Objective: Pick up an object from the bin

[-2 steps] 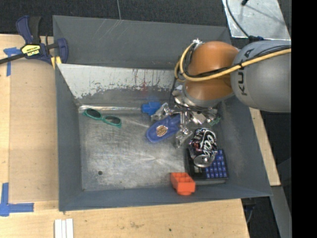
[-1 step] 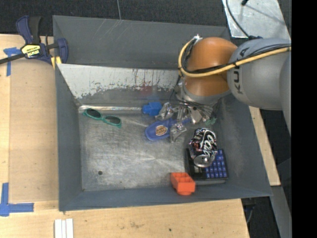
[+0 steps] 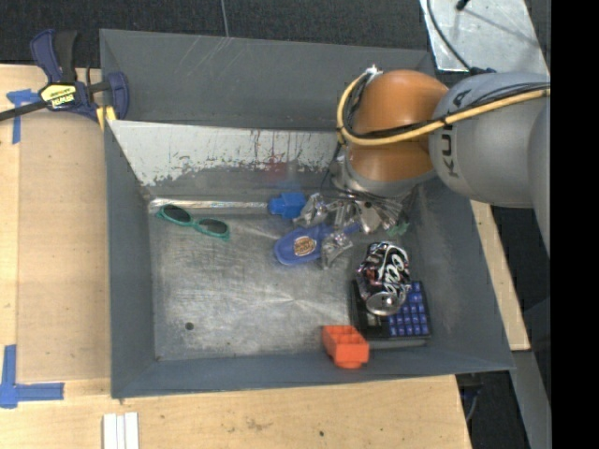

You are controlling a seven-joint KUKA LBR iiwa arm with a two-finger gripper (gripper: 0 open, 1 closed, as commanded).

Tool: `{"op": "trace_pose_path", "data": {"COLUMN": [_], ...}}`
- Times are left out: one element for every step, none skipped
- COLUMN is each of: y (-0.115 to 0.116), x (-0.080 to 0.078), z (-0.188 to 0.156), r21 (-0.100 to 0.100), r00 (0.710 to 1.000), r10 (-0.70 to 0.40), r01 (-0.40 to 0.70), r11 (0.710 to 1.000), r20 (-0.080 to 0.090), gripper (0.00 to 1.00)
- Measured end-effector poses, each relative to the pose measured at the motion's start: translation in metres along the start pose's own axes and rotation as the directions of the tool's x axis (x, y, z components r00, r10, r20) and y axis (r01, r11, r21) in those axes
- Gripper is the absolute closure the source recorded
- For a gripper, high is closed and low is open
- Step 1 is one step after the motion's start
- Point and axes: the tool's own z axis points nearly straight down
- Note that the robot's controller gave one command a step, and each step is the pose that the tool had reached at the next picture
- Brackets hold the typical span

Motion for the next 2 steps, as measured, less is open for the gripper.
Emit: {"op": "trace_pose_path", "data": {"y": [0.001,0.000], "x": [0.001,0.001], "z": [-0.003,-0.013], "r21": [0.000,0.005], "r00": [1.000,1.000], "r10": [0.000,0.000], "r01": [0.000,-0.001], "r11": [1.000,1.000], "r20": [0.001,0.010], "gripper": [1.00,1.00]}}
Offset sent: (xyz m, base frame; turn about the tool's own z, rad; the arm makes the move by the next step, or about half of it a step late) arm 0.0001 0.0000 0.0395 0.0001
